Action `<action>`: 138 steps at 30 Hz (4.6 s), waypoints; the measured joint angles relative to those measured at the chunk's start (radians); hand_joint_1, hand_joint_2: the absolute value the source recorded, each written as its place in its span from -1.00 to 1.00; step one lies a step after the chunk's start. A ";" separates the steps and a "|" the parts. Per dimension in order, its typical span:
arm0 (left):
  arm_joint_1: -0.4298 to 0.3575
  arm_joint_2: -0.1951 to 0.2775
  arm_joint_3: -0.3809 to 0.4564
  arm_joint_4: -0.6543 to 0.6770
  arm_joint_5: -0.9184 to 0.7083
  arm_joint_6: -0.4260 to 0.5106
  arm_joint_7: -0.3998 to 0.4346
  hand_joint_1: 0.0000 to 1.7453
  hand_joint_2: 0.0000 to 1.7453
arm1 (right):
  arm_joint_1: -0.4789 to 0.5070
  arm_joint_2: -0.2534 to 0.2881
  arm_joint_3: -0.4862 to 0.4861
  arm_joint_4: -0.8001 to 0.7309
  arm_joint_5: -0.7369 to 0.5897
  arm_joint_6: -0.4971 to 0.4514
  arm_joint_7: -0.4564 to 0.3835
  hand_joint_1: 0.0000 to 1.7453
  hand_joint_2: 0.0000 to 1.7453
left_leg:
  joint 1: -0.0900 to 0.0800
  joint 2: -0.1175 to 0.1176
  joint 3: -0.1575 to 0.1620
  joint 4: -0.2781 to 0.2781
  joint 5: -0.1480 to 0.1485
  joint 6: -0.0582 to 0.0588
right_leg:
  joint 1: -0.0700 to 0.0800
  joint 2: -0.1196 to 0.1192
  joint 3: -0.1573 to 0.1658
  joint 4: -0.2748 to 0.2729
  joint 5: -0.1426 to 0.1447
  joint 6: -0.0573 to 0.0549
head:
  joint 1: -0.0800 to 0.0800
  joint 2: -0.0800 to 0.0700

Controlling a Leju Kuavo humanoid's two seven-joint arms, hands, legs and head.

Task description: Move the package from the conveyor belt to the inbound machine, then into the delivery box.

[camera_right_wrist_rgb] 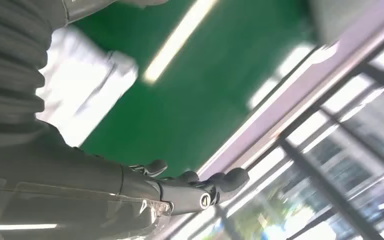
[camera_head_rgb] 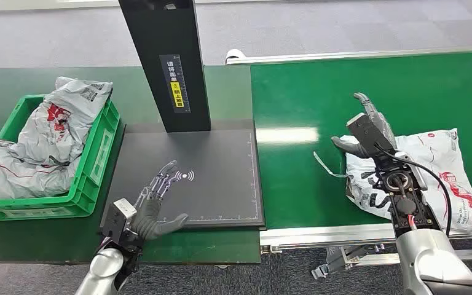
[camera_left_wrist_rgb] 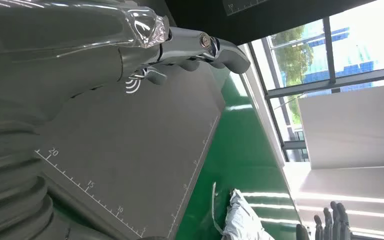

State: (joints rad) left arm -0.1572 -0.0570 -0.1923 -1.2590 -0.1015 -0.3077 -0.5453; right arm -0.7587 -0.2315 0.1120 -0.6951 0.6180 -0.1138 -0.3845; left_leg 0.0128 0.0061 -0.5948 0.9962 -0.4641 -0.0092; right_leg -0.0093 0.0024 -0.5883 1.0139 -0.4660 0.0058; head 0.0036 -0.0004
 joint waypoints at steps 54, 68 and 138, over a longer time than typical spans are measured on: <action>-0.059 -0.013 -0.054 0.111 -0.066 0.101 0.049 -1.00 1.00 | -0.090 -0.260 0.111 0.396 0.219 0.674 0.548 1.00 1.00 | 0.000 -0.004 0.000 0.001 0.000 0.000 | 0.000 -0.004 0.001 -0.001 0.000 0.000 | 0.000 0.000; -0.057 -0.014 -0.054 0.117 -0.065 0.101 0.049 -1.00 1.00 | -0.087 -0.267 0.112 0.399 0.219 0.679 0.525 1.00 1.00 | 0.000 -0.004 0.000 0.000 0.000 0.000 | 0.000 -0.004 0.001 -0.001 0.000 0.000 | 0.000 0.000; -0.093 0.000 -0.036 0.127 -0.047 0.063 -0.019 -1.00 1.00 | 0.028 0.022 0.669 -0.511 0.325 -0.279 -0.013 1.00 1.00 | 0.001 -0.001 -0.002 -0.002 0.003 -0.002 | 0.001 -0.003 -0.002 0.001 0.000 -0.002 | 0.000 0.000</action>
State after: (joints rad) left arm -0.2506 -0.0567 -0.2285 -1.1320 -0.1482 -0.2448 -0.5646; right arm -0.7311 -0.2095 0.7809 -1.2062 0.9425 -0.3932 -0.3971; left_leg 0.0139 0.0049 -0.5966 0.9946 -0.4607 -0.0112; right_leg -0.0082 -0.0007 -0.5905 1.0147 -0.4662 0.0040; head 0.0038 -0.0002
